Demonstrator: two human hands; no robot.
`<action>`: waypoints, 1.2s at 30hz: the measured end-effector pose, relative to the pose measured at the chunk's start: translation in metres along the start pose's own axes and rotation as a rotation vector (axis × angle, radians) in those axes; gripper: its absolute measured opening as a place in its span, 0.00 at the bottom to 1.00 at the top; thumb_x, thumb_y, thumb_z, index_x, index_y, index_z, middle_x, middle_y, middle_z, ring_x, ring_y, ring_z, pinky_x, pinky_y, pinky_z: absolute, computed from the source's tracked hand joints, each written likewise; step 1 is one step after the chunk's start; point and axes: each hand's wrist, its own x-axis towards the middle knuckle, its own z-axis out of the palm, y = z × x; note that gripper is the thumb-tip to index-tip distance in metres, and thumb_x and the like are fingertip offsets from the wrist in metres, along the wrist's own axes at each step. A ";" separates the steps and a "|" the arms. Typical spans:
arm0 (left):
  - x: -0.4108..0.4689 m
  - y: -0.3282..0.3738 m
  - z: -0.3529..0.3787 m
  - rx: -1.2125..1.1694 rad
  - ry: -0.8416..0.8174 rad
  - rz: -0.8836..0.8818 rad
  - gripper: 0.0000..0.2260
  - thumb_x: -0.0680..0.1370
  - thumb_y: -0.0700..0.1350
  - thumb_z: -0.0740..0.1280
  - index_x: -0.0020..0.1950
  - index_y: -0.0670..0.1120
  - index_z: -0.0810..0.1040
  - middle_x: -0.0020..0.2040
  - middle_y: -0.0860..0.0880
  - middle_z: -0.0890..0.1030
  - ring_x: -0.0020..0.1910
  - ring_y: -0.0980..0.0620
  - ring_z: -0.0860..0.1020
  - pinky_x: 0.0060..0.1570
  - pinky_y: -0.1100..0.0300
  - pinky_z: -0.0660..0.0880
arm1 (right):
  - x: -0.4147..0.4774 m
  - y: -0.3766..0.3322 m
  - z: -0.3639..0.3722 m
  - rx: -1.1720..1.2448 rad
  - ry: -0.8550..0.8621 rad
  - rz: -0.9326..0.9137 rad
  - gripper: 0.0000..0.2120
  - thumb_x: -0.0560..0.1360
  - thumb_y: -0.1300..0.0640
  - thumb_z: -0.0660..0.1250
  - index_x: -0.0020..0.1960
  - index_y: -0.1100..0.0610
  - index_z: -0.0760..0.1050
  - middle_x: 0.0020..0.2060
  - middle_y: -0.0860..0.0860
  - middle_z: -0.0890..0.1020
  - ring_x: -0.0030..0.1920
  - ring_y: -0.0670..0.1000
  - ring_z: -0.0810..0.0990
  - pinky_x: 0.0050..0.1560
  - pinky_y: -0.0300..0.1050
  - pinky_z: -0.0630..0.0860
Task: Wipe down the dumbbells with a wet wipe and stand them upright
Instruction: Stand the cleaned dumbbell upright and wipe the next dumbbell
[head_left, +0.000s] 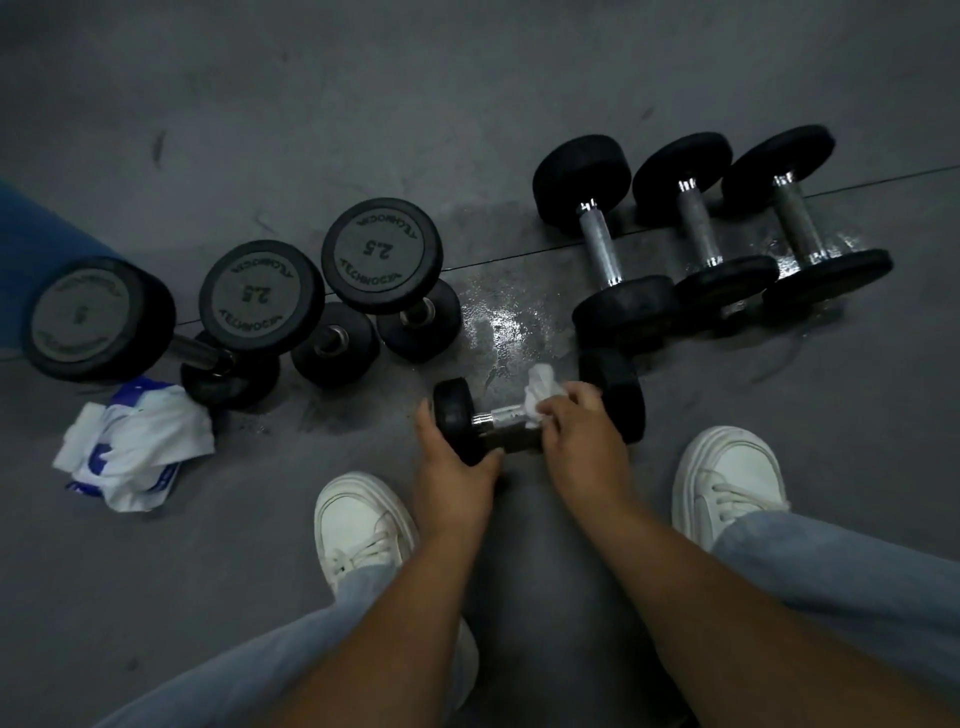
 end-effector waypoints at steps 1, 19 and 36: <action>0.002 0.000 0.000 0.027 -0.011 0.002 0.39 0.71 0.44 0.74 0.76 0.56 0.57 0.59 0.45 0.80 0.58 0.41 0.79 0.54 0.55 0.73 | -0.001 0.000 0.001 0.028 -0.012 -0.018 0.10 0.75 0.60 0.64 0.53 0.55 0.80 0.65 0.49 0.74 0.56 0.53 0.78 0.55 0.44 0.74; 0.005 0.001 -0.017 0.328 -0.165 0.118 0.47 0.72 0.46 0.72 0.80 0.53 0.42 0.62 0.43 0.79 0.58 0.41 0.79 0.52 0.54 0.74 | -0.001 0.007 0.000 0.056 -0.039 0.007 0.24 0.72 0.70 0.60 0.65 0.54 0.77 0.62 0.52 0.79 0.62 0.53 0.78 0.64 0.42 0.69; 0.025 0.009 -0.019 0.326 -0.189 0.098 0.48 0.70 0.48 0.74 0.80 0.52 0.44 0.64 0.43 0.79 0.61 0.42 0.78 0.57 0.55 0.74 | -0.013 -0.005 0.002 -0.050 -0.183 -0.055 0.22 0.74 0.60 0.57 0.66 0.47 0.69 0.70 0.46 0.70 0.62 0.58 0.76 0.63 0.52 0.72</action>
